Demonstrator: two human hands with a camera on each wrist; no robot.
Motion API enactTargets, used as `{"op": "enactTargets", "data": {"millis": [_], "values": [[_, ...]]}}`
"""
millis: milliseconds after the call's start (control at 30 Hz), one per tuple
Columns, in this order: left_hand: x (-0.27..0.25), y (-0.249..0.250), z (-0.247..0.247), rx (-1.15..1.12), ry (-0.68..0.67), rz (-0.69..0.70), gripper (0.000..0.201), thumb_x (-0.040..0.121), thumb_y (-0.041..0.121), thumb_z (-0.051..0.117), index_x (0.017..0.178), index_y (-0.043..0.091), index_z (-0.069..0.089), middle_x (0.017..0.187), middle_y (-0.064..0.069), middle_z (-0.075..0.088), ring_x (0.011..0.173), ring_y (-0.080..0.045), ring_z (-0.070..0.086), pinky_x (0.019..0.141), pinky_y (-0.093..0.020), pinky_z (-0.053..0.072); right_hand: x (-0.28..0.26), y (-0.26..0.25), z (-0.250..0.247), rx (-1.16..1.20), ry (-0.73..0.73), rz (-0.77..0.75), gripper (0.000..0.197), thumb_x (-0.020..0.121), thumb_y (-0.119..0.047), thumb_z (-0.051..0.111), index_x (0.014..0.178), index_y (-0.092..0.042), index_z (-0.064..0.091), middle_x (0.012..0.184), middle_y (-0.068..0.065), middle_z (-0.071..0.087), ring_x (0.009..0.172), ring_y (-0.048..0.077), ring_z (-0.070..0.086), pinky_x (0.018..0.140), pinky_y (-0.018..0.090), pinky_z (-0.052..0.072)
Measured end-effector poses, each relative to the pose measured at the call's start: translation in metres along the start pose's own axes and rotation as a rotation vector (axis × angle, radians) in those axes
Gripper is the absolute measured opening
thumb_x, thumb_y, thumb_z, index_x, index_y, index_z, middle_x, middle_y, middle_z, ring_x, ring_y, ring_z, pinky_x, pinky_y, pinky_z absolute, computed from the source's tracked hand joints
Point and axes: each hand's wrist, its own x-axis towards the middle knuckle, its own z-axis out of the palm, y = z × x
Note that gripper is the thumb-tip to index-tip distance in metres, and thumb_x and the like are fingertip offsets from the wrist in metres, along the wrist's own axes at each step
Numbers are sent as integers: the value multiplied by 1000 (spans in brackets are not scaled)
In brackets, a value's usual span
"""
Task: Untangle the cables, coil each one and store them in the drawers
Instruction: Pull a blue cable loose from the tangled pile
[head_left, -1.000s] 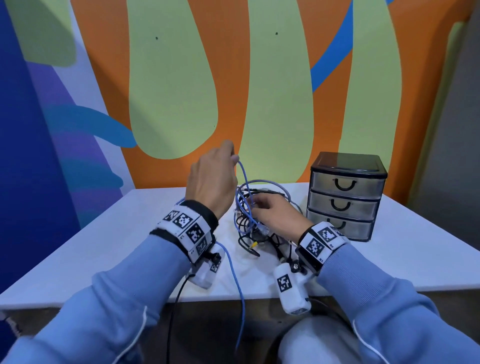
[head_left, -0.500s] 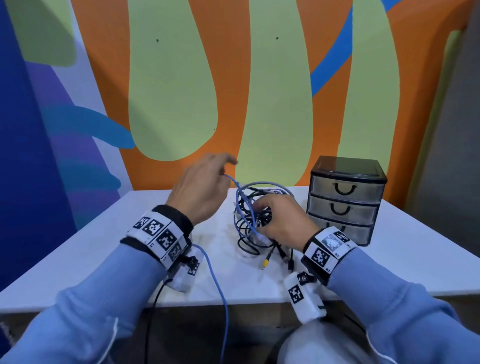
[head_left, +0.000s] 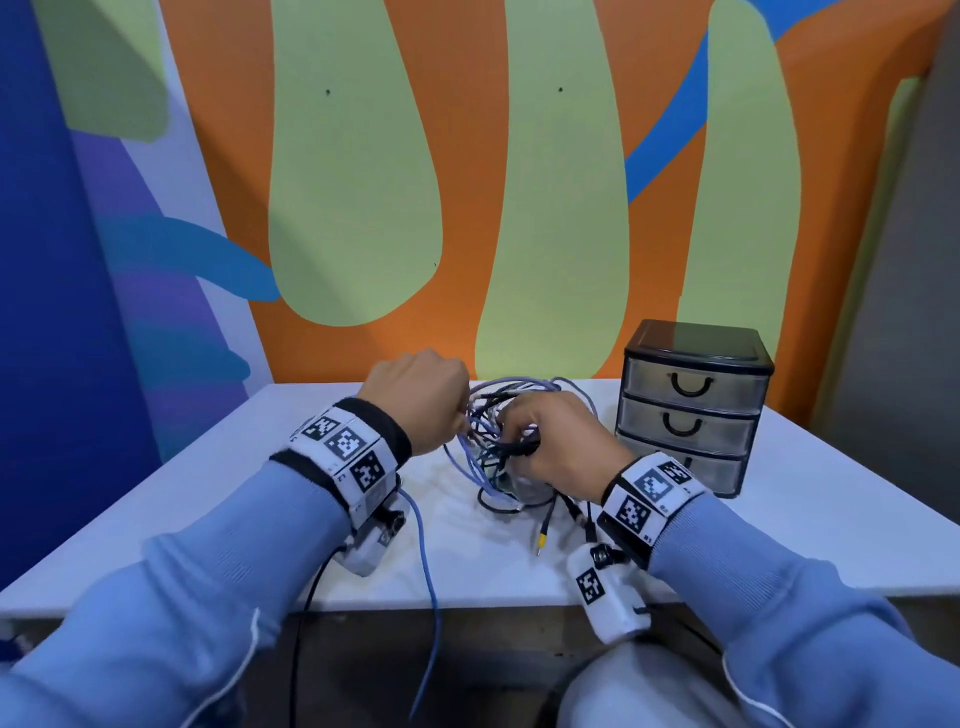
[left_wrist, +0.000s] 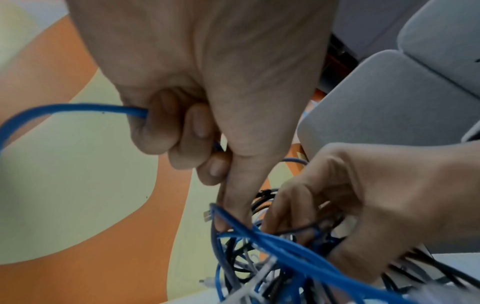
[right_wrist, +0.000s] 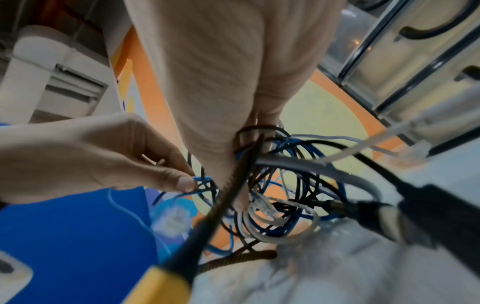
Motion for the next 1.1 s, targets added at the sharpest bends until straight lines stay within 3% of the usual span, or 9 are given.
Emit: {"op": "enactTargets", "data": {"millis": [167, 333, 400, 533, 667, 800, 933, 1033, 1100], "values": [[-8, 5, 8, -68, 229, -66, 19, 106, 38, 56, 99, 21, 62, 82, -4, 64, 72, -35, 52, 61, -36, 38, 3, -6, 3, -113, -100, 15, 19, 76, -15, 78, 73, -24, 62, 81, -3, 68, 74, 22, 61, 69, 43, 56], [-6, -8, -8, -557, 526, -300, 25, 109, 38, 49, 95, 19, 48, 72, -5, 58, 69, -36, 54, 61, -44, 44, -2, -2, 2, -150, -155, 44, 12, 83, -21, 76, 79, -20, 65, 76, -1, 67, 73, 23, 59, 64, 34, 50], [-3, -22, -23, -681, 515, -282, 24, 106, 40, 57, 90, 22, 55, 66, 0, 58, 66, -29, 54, 58, -39, 39, -3, -2, -3, -97, -129, 53, 11, 82, -22, 77, 76, -22, 68, 75, -2, 69, 74, 23, 59, 66, 34, 50], [-17, -30, -35, -705, 506, -165, 20, 99, 43, 70, 85, 28, 70, 56, 4, 53, 58, -18, 48, 54, -35, 32, -6, -7, -25, 40, -94, 140, 28, 81, -16, 78, 109, -23, 79, 113, -3, 76, 101, 23, 67, 86, 39, 57], [-33, -35, -37, -783, 490, -113, 14, 97, 36, 73, 86, 29, 80, 54, 11, 50, 57, -9, 43, 56, -29, 30, -8, -8, -42, 141, 75, 223, 29, 87, -14, 70, 111, -25, 81, 104, -9, 78, 93, 11, 73, 80, 28, 57], [-46, -29, -42, -820, 380, 54, 25, 99, 17, 63, 99, 29, 85, 72, 15, 57, 68, -9, 49, 65, -29, 36, -15, -29, -62, 304, 320, 211, 20, 100, -37, 65, 99, -25, 81, 94, -12, 79, 90, 6, 73, 84, 32, 58], [-51, -14, -41, -746, 277, 258, 19, 99, 17, 72, 109, 28, 84, 84, 6, 62, 75, -12, 57, 68, -25, 38, -17, -64, -67, 483, 237, 165, 46, 106, -55, 50, 109, -22, 81, 116, -14, 76, 115, 0, 65, 101, 32, 48], [-57, -4, -39, -793, 339, 298, 12, 93, 9, 78, 99, 18, 83, 82, 9, 71, 73, -8, 60, 66, -17, 38, -22, -87, -60, 841, 47, 234, 56, 107, -53, 47, 106, -6, 77, 93, 1, 76, 79, 18, 71, 68, 38, 60], [-62, 2, -36, -871, 333, 293, 11, 89, 4, 80, 91, 14, 78, 80, 7, 75, 71, -11, 65, 66, -22, 46, -28, -95, -55, 968, -39, 288, 62, 107, -56, 45, 92, 0, 66, 68, 8, 58, 47, 19, 43, 42, 22, 32]]}}
